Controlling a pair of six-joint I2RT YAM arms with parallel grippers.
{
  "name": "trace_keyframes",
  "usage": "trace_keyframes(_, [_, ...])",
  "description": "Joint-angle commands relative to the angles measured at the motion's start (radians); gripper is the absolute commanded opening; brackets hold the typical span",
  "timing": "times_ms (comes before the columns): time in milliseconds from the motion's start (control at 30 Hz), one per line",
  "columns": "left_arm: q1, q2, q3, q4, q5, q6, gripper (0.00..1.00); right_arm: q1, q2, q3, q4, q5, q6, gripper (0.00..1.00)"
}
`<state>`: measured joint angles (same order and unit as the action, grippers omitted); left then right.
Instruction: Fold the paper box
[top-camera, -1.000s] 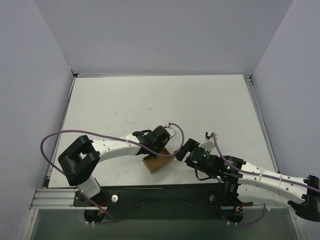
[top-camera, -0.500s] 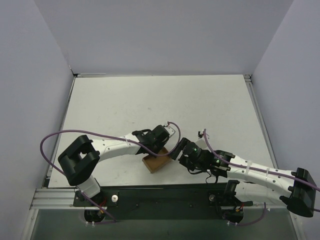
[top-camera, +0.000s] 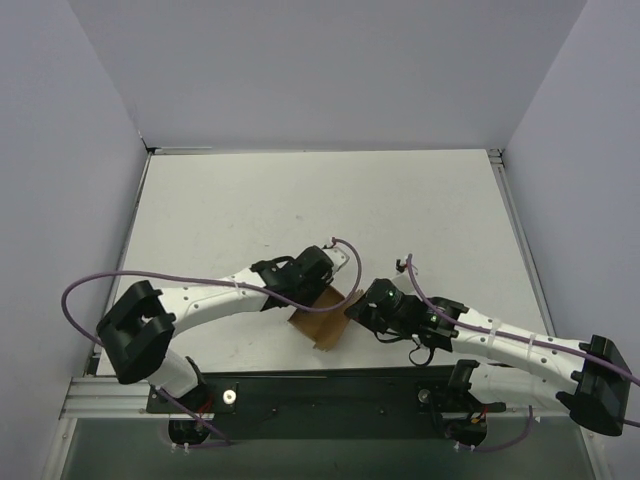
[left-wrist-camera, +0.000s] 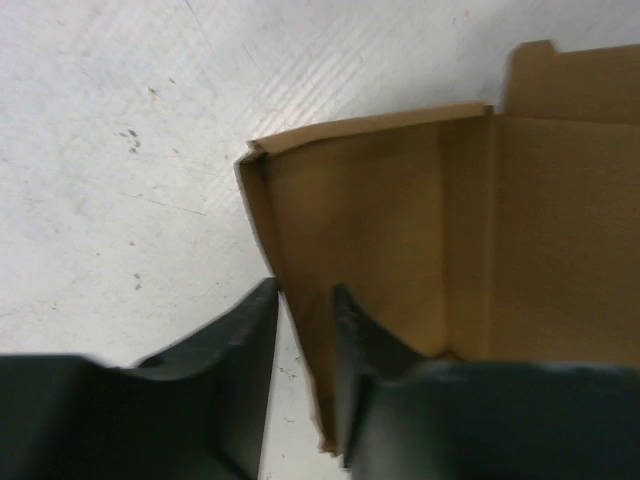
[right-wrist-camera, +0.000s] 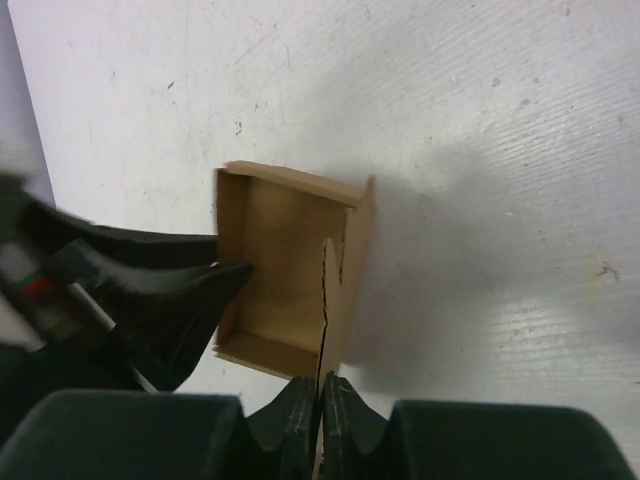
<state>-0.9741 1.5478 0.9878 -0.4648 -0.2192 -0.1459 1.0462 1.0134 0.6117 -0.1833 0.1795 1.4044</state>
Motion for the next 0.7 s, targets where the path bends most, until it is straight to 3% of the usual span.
trace_keyframes(0, [-0.012,-0.159,-0.014,0.074,0.001,0.016,0.49,-0.011,-0.007,0.014,-0.007,0.021,-0.031,0.05])
trace_keyframes(67, [-0.014,-0.227,-0.021,0.089,0.001,0.017,0.59,-0.015,-0.004,0.032,-0.028,0.037,-0.047,0.02])
trace_keyframes(200, [-0.014,-0.371,-0.064,0.124,-0.008,0.02,0.68,-0.028,0.005,0.103,-0.128,0.099,-0.137,0.0])
trace_keyframes(400, [0.003,-0.512,-0.11,0.193,0.0,0.037,0.81,-0.075,0.008,0.264,-0.286,0.16,-0.41,0.0])
trace_keyframes(533, [0.046,-0.561,-0.115,0.207,0.088,0.046,0.84,-0.193,0.045,0.365,-0.338,0.008,-0.686,0.0])
trace_keyframes(567, [0.058,-0.568,-0.113,0.212,0.124,0.052,0.84,-0.221,0.078,0.388,-0.366,-0.112,-0.811,0.0])
trace_keyframes(667, [0.112,-0.589,-0.121,0.242,0.292,0.072,0.85,-0.281,0.178,0.5,-0.479,-0.224,-1.017,0.0])
